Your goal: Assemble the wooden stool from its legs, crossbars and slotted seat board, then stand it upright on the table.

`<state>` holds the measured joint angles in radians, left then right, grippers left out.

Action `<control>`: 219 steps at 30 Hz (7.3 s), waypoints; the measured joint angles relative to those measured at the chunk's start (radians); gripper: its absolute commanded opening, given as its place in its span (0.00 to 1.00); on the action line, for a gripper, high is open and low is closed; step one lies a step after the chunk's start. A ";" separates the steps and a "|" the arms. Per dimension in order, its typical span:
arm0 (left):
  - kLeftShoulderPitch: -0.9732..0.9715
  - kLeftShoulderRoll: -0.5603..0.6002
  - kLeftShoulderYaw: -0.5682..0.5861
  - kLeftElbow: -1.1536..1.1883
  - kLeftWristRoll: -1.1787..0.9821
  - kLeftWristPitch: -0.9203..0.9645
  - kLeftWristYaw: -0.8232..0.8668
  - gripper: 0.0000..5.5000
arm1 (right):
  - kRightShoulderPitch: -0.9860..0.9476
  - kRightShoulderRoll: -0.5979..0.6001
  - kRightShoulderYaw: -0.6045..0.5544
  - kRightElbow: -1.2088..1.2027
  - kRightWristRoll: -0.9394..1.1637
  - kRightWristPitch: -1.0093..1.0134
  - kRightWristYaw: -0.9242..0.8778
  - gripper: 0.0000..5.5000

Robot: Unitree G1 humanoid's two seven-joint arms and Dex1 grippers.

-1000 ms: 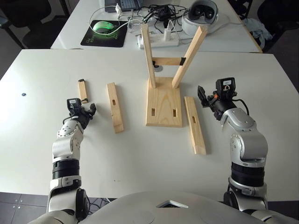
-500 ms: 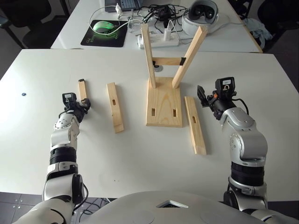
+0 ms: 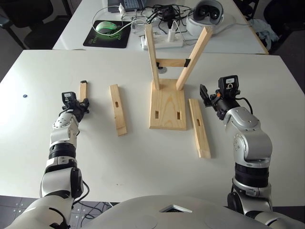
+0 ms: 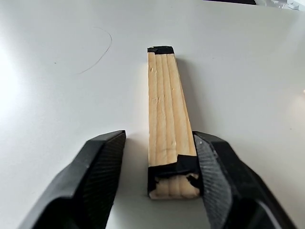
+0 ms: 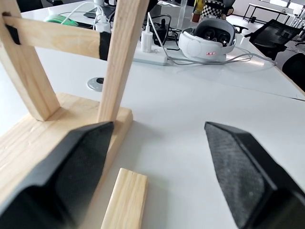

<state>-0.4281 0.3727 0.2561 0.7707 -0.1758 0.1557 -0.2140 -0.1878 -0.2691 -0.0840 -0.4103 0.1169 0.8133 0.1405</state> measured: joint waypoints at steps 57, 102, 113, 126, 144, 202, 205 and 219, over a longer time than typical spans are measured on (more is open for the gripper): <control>0.007 0.003 -0.448 -1.176 -0.028 0.002 -0.340 0.24 | -0.292 -0.040 -0.111 -0.026 1.823 -0.119 -0.538 0.65; 0.059 0.006 -0.436 -1.193 -0.017 0.019 -0.343 0.31 | -0.284 -0.146 -0.103 0.062 1.815 -0.152 -0.448 0.09; 0.077 0.005 -0.416 -1.188 -0.037 0.073 -0.344 0.57 | -0.253 -0.150 -0.054 0.025 1.691 -0.155 -0.461 0.07; 0.214 0.065 -0.172 -1.188 -0.079 0.078 -0.295 0.58 | 0.006 -0.255 -0.066 -0.066 1.135 -0.148 -0.431 0.07; 0.275 -0.021 -0.188 -1.208 -0.059 0.071 -0.178 0.58 | 0.222 -0.257 -0.087 -0.199 0.744 -0.163 -0.271 0.07; 0.159 -0.016 -0.239 -1.109 -0.097 0.095 -0.251 0.58 | 0.413 0.085 -0.145 -0.255 0.595 -0.190 -0.291 0.07; 0.159 -0.016 -0.240 -1.110 -0.097 0.095 -0.251 0.58 | 0.412 0.085 -0.145 -0.255 0.595 -0.185 -0.291 0.07; 0.149 -0.012 -0.238 -1.133 -0.107 0.127 -0.253 0.58 | 0.510 0.000 0.016 -0.311 0.327 -0.285 -0.204 0.07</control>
<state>-0.2787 0.3605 0.0178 -0.3625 -0.2827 0.2830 -0.4669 0.3218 -0.2687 -0.0681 -0.7211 0.4439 0.5285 -0.0632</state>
